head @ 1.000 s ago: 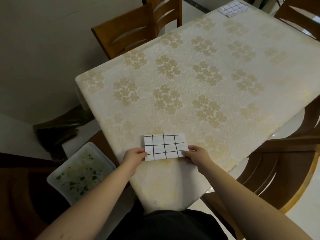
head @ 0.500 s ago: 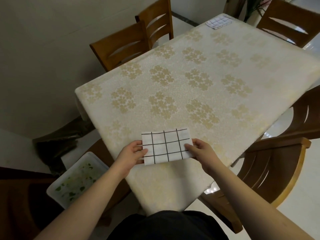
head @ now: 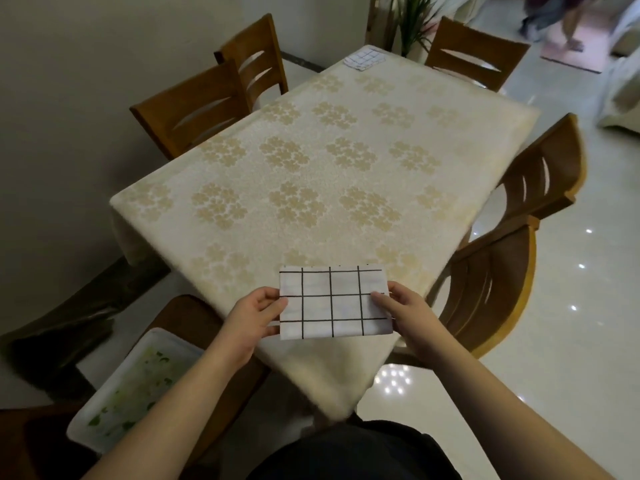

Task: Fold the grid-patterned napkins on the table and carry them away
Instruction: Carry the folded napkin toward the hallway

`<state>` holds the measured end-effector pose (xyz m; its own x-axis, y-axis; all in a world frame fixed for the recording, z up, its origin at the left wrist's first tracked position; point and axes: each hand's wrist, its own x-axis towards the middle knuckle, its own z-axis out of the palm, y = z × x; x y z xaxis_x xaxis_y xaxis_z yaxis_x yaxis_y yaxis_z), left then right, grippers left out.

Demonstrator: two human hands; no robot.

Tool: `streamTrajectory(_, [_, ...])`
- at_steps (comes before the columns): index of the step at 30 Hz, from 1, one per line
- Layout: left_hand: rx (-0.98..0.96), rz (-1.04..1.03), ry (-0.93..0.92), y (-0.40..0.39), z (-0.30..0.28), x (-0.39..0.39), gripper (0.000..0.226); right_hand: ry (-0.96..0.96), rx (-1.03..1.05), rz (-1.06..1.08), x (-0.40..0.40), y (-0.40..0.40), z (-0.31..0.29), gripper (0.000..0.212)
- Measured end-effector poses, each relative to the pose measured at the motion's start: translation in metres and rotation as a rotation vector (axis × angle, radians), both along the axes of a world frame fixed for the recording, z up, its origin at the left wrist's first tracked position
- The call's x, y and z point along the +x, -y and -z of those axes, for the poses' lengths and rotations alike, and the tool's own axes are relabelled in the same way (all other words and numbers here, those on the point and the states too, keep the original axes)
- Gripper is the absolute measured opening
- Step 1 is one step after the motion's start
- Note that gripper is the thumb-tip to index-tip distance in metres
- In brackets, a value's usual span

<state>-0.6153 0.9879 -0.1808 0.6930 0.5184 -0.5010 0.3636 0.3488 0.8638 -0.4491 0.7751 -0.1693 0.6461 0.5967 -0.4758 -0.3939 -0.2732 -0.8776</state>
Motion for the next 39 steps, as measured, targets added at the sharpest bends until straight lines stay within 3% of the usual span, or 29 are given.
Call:
streamTrajectory(7, [-0.094, 0.065, -0.044, 0.033, -0.009, -0.032, 0.011, 0.046, -0.103, 0.253, -0.069, 0.051, -0.015, 0.021])
streamTrajectory(14, [-0.106, 0.268, -0.053, 0.083, -0.024, -0.030, 0.015, 0.054, -0.110, 0.470, -0.116, 0.127, -0.032, 0.027])
streamTrajectory(21, [-0.056, 0.464, -0.037, 0.145, -0.033, -0.009, 0.013, 0.076, -0.101, 0.665, -0.144, 0.200, -0.035, 0.015])
streamTrajectory(39, [0.036, 0.871, -0.117, 0.412, -0.031, 0.046, 0.014, -0.046, -0.034, 1.075, -0.178, 0.461, -0.012, 0.012])
